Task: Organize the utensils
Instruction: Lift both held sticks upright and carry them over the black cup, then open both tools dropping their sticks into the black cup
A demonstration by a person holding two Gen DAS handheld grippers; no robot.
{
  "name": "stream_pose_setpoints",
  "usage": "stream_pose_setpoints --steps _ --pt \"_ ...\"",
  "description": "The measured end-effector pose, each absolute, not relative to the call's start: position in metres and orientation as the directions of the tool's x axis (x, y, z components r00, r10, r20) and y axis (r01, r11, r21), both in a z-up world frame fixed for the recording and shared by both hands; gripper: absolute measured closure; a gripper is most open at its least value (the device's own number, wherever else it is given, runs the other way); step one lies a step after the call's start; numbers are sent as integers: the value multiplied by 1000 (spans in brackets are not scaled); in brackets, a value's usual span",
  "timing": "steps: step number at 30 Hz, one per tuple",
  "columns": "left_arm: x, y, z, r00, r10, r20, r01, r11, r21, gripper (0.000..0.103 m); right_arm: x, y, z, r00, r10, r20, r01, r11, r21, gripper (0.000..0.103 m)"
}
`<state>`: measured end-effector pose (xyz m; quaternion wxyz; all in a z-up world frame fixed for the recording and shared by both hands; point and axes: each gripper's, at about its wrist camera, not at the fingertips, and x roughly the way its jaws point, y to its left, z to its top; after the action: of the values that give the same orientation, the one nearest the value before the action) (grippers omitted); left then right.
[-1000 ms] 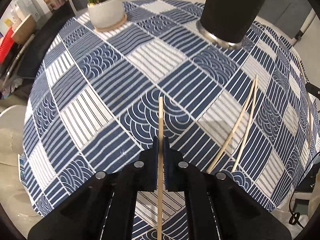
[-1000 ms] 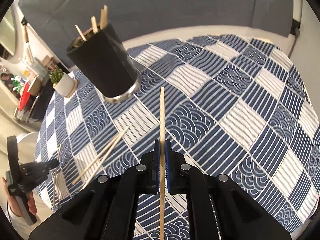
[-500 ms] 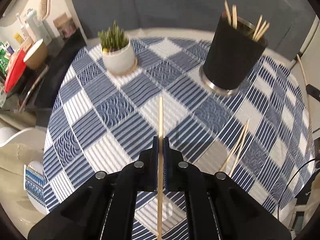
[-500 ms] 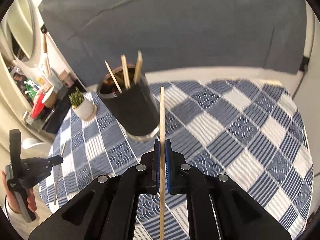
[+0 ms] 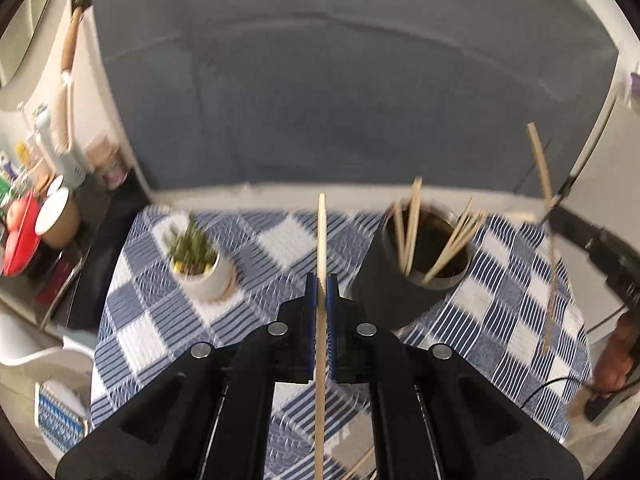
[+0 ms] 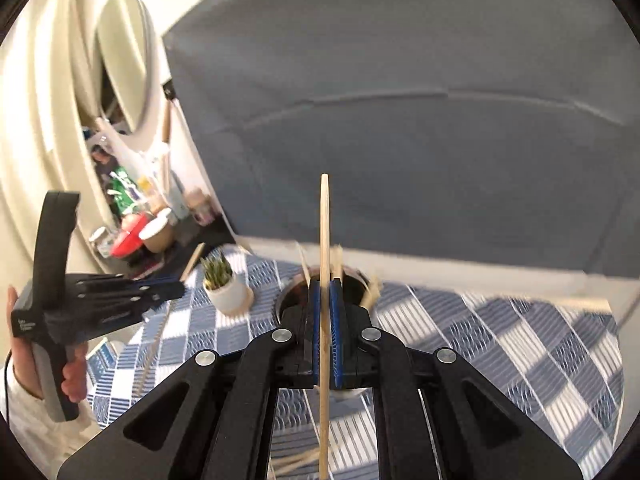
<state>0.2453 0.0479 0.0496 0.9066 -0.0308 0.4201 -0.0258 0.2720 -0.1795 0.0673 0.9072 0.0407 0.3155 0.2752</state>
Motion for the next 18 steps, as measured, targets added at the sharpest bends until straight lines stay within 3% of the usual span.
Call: stream_pose_setpoints --steps 8,18 --pt "287 26 80 740 -164 -652 94 985 -142 98 313 -166 82 654 606 -454 -539 793 283 98" --pt "340 1 88 813 -284 -508 200 956 -214 98 366 -158 68 663 619 -420 -545 785 296 98"
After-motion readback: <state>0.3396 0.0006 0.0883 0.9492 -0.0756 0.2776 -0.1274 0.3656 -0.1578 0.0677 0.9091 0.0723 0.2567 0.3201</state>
